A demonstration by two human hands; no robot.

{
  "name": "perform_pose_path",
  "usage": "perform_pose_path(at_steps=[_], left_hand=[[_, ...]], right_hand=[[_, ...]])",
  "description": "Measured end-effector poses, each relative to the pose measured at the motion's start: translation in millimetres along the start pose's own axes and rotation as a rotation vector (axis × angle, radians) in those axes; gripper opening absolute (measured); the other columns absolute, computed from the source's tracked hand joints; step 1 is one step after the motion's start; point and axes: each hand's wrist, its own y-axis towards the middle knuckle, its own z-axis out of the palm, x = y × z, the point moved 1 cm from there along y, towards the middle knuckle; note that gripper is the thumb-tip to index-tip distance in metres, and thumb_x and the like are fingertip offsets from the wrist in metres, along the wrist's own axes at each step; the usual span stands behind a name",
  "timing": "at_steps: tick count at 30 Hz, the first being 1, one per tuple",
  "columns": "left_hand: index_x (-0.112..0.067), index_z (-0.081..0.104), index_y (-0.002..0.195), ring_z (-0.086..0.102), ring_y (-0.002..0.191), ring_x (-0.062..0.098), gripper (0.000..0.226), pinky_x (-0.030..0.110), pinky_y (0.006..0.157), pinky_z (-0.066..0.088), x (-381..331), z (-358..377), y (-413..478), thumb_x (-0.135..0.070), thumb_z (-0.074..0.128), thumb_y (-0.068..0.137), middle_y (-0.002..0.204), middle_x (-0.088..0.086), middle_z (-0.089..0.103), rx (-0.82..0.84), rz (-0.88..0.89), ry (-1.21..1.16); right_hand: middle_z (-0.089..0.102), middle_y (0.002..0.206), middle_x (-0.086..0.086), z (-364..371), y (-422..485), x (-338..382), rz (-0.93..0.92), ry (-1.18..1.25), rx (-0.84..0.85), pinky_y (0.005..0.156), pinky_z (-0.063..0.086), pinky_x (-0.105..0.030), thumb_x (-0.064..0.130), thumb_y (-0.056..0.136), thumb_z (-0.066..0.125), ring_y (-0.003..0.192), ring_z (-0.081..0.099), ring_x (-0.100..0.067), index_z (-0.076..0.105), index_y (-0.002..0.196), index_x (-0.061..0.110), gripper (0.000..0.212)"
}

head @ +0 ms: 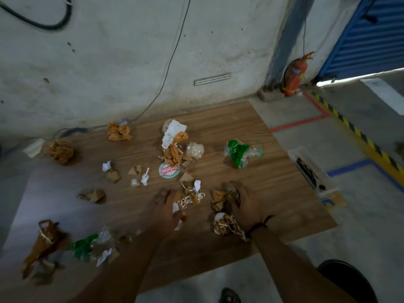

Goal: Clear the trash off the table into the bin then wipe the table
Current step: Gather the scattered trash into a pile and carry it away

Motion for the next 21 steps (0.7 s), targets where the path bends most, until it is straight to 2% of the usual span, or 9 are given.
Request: perform_pose_path(at_steps=[2,5,8,11,14,17,19,21], left_hand=[[-0.021,0.030,0.147,0.030,0.139,0.028,0.062,0.038,0.113,0.024,4,4,1,-0.029,0.057,0.092,0.155,0.007,0.028,-0.010,0.009,-0.027],[-0.020,0.040,0.142,0.044,0.128,0.028,0.048,0.037,0.108,0.033,3,2,-4,-0.019,0.051,0.095,0.145,0.011,0.044,-0.039,-0.016,-0.137],[-0.017,0.050,0.135,0.052,0.120,0.028,0.043,0.029,0.099,0.037,-14,-4,-9,-0.010,0.053,0.093,0.134,0.009,0.055,-0.217,0.022,-0.319],[-0.023,0.052,0.132,0.055,0.118,0.022,0.042,0.029,0.098,0.042,-37,-2,-13,-0.018,0.053,0.090,0.131,0.004,0.058,-0.285,0.177,-0.399],[-0.020,0.050,0.133,0.050,0.123,0.021,0.044,0.037,0.100,0.043,-54,7,-7,-0.017,0.056,0.090,0.136,0.003,0.054,-0.286,0.216,-0.415],[-0.018,0.052,0.132,0.033,0.138,0.025,0.046,0.044,0.112,0.031,-64,17,5,-0.012,0.057,0.087,0.141,0.002,0.050,-0.312,0.269,-0.253],[-0.018,0.053,0.132,0.028,0.141,0.029,0.046,0.042,0.115,0.022,-64,27,13,-0.014,0.057,0.086,0.144,0.005,0.047,-0.267,0.269,-0.195],[-0.019,0.053,0.129,0.031,0.140,0.031,0.044,0.042,0.114,0.024,-65,43,18,-0.017,0.055,0.086,0.145,0.009,0.045,-0.153,0.279,-0.220]], right_hand=[[0.052,0.134,-0.010,-1,0,3,-0.030,0.042,0.011,0.100,0.044,-0.036,0.014,0.096,0.052,0.118,0.053,-0.028,0.050,0.132,0.012,0.037],[0.053,0.132,-0.010,-13,5,6,-0.044,0.088,0.018,0.101,0.043,-0.037,0.006,0.094,0.051,0.118,0.052,-0.027,0.052,0.129,0.010,0.035],[0.054,0.131,-0.008,-34,2,9,-0.094,0.120,-0.036,0.098,0.045,-0.034,-0.001,0.090,0.054,0.118,0.052,-0.021,0.050,0.131,0.011,0.043],[0.055,0.128,-0.007,-49,-18,13,-0.218,0.032,-0.136,0.090,0.048,-0.031,-0.003,0.085,0.059,0.111,0.053,-0.013,0.054,0.130,0.014,0.049],[0.052,0.131,-0.016,-39,-42,13,-0.204,-0.096,-0.160,0.094,0.048,-0.041,-0.007,0.074,0.065,0.117,0.052,-0.028,0.058,0.127,0.014,0.057],[0.048,0.138,-0.018,-16,-59,8,-0.154,-0.216,-0.141,0.089,0.052,-0.054,0.010,0.074,0.070,0.122,0.050,-0.038,0.051,0.132,0.018,0.062],[0.047,0.139,-0.016,-5,-64,6,-0.196,-0.269,-0.109,0.089,0.052,-0.048,0.040,0.078,0.065,0.122,0.050,-0.035,0.045,0.134,0.020,0.063],[0.044,0.142,-0.013,4,-65,3,-0.202,-0.300,-0.046,0.092,0.048,-0.043,0.064,0.070,0.062,0.126,0.047,-0.033,0.040,0.137,0.022,0.083]])
